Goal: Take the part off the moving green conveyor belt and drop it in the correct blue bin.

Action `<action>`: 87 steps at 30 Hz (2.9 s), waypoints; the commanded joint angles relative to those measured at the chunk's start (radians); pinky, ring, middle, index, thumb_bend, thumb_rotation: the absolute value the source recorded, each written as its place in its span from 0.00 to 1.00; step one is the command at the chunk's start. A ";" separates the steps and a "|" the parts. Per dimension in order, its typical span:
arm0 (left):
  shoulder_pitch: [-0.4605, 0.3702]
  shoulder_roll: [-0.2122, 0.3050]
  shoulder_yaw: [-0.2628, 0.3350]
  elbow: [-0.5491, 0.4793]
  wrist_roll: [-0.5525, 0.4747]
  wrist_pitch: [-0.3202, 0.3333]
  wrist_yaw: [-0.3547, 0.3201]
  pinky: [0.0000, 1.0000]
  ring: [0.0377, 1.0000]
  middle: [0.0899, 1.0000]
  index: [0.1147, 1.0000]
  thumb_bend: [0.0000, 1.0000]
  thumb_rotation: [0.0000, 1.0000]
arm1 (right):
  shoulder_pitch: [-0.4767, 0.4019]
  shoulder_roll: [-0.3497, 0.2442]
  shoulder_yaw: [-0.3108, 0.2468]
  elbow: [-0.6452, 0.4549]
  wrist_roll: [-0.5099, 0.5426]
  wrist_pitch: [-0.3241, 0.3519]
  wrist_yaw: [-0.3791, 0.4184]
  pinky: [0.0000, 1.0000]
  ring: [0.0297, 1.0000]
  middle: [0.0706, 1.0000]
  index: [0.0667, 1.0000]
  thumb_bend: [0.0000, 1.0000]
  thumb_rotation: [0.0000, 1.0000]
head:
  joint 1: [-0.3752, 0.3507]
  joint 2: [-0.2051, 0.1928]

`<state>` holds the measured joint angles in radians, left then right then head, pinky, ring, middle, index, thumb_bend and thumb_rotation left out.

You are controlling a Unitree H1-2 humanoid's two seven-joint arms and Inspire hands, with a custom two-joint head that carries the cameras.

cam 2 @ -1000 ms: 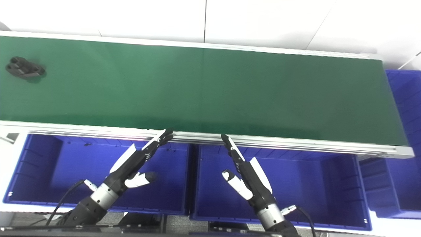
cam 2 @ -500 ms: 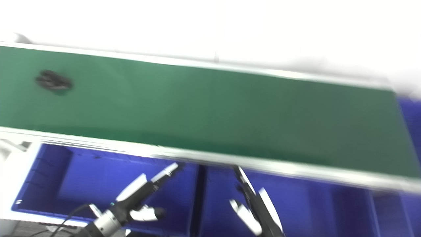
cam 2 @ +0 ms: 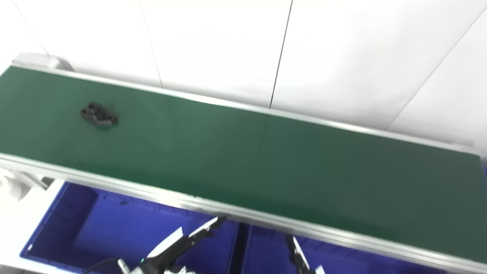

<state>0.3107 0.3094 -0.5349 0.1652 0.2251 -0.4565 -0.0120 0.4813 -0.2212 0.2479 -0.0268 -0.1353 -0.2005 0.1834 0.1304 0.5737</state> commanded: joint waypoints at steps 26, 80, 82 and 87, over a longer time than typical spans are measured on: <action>-0.017 0.017 -0.042 0.016 -0.036 -0.013 0.027 0.88 0.97 1.00 0.99 0.74 0.76 | 0.001 0.022 -0.021 0.037 0.013 -0.184 -0.044 0.88 0.97 1.00 1.00 0.83 0.86 | -0.049 -0.018; -0.050 0.033 -0.028 0.021 -0.088 -0.013 -0.012 0.96 1.00 1.00 1.00 0.73 0.79 | -0.205 0.054 -0.080 -0.324 -0.201 -0.092 -0.269 0.76 0.81 0.86 0.90 0.77 0.73 | -0.269 0.065; -0.053 0.034 -0.025 0.025 -0.091 -0.013 -0.016 0.97 1.00 1.00 1.00 0.73 0.79 | -0.218 0.067 -0.084 -0.323 -0.226 -0.073 -0.258 0.77 0.83 0.86 0.90 0.75 0.71 | -0.289 0.069; -0.057 0.038 -0.021 0.026 -0.091 -0.013 -0.017 0.99 1.00 1.00 1.00 0.71 0.82 | -0.252 0.097 -0.083 -0.321 -0.244 -0.003 -0.222 0.77 0.84 0.87 0.91 0.74 0.68 | -0.358 0.080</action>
<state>0.2657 0.3372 -0.5610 0.2079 0.1390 -0.4564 -0.0277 0.2486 -0.1340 0.1691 -0.3171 -0.3757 -0.2386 -0.0515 -0.2285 0.6550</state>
